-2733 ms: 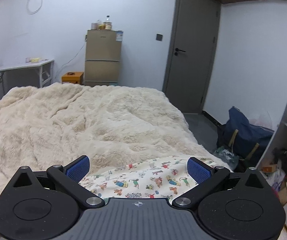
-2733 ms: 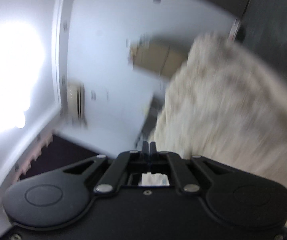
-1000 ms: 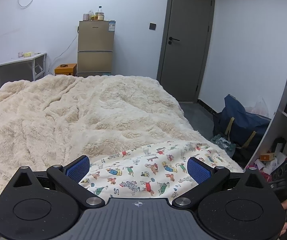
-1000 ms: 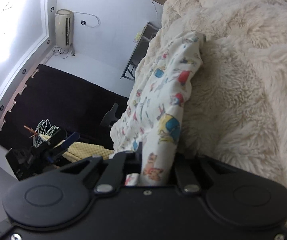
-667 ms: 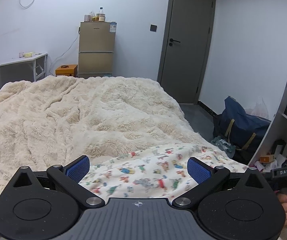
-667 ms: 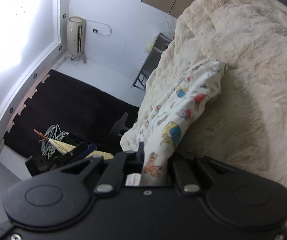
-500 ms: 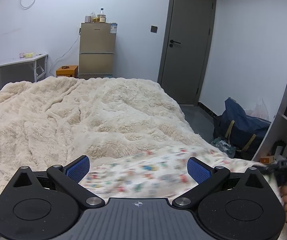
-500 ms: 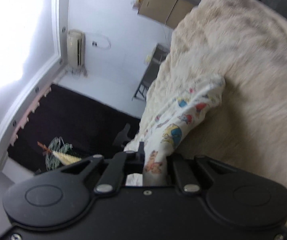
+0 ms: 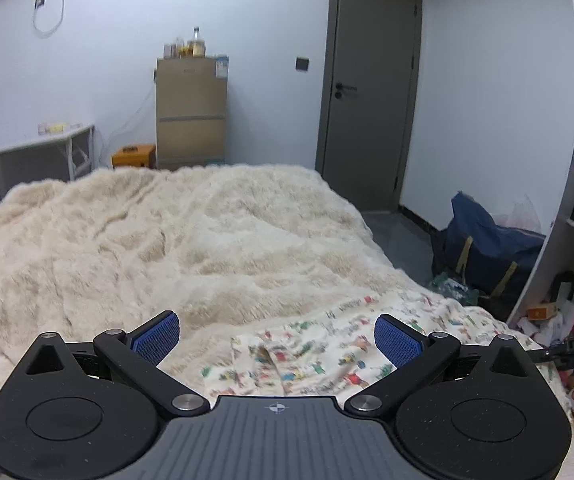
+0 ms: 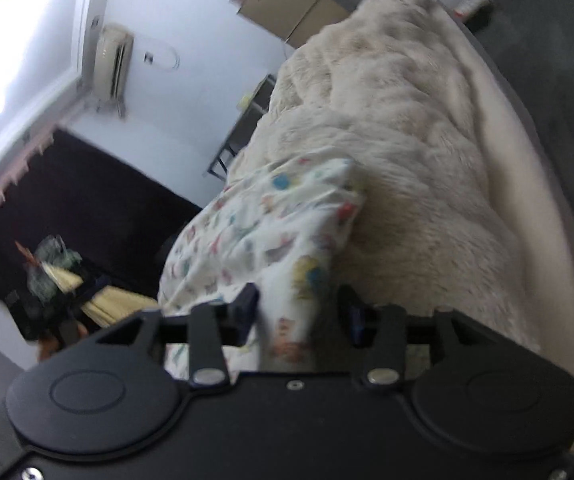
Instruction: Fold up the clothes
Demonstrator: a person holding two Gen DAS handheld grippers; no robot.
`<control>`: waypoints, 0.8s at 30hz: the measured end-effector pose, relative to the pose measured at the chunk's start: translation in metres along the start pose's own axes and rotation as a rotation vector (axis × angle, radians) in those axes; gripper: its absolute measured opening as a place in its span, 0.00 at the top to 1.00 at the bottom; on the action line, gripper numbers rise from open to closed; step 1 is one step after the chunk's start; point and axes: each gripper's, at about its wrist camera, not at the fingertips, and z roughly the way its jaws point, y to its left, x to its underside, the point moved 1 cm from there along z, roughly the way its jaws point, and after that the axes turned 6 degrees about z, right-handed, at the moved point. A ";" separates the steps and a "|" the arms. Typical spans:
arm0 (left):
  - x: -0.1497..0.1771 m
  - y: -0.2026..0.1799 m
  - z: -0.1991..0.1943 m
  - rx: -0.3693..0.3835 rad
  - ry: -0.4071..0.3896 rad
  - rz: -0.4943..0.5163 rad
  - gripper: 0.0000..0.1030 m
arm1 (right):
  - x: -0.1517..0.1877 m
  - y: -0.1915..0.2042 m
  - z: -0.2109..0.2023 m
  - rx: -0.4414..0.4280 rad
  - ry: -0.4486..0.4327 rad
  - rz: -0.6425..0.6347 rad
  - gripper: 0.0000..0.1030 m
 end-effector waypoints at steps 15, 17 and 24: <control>-0.007 -0.142 0.063 0.260 -0.016 0.612 0.02 | -0.007 0.013 -0.008 -0.180 -0.101 0.095 0.92; 0.003 -0.161 0.077 0.343 -0.032 0.757 0.02 | -0.008 0.031 -0.008 -0.176 -0.116 0.075 0.92; 0.033 -0.194 0.115 0.513 0.109 1.043 0.05 | -0.008 0.082 0.002 -0.200 -0.119 0.040 0.92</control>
